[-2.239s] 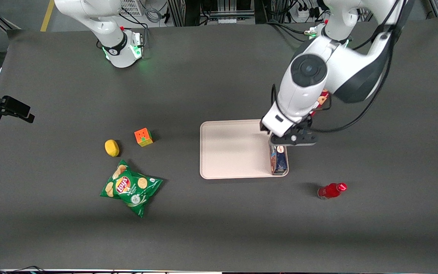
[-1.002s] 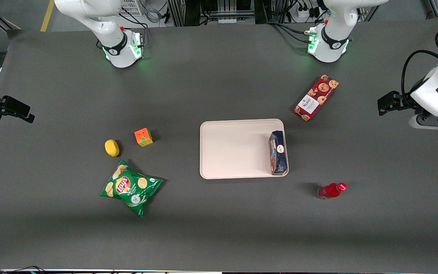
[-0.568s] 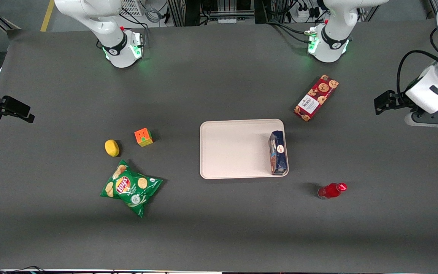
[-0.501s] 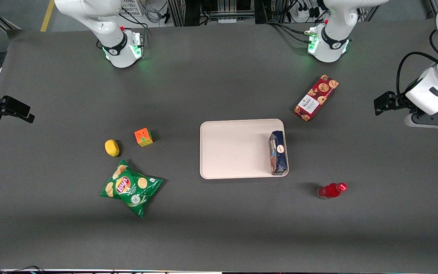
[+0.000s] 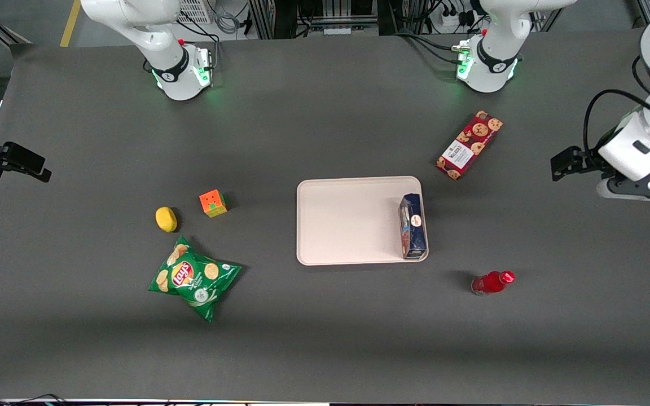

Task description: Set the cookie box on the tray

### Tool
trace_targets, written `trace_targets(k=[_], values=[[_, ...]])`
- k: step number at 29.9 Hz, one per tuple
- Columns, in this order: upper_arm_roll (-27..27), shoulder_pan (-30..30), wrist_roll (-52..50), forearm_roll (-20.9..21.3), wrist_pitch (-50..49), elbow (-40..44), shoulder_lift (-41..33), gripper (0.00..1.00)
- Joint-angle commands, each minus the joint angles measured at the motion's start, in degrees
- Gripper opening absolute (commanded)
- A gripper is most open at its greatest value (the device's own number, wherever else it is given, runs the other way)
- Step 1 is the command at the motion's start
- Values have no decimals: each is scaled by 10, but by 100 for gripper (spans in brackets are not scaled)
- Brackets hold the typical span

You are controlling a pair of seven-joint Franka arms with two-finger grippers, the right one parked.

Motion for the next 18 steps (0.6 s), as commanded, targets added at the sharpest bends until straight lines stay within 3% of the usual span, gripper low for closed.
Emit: trace_targets(k=[1, 18], values=[[3, -10, 5, -6, 3, -3, -7, 100], [8, -23, 5, 2, 7, 4, -4, 100]])
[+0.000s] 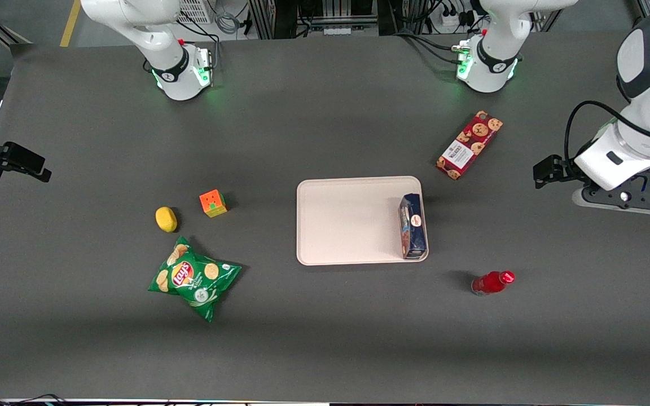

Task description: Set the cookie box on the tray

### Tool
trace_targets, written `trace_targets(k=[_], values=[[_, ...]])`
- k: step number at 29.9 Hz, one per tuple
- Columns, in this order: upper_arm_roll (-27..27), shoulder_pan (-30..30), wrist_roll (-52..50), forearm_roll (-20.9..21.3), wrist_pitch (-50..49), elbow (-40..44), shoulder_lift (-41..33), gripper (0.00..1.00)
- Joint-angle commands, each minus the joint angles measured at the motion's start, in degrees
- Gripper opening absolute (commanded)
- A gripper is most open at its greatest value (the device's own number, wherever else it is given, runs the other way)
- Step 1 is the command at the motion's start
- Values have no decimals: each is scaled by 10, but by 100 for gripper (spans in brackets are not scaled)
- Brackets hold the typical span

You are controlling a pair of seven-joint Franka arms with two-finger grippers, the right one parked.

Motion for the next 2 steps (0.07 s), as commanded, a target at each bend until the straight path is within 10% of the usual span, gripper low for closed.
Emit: trace_targets(k=[1, 2], values=[[8, -9, 6, 3, 5, 2, -4, 100], [8, -9, 7, 3, 7, 2, -4, 100]])
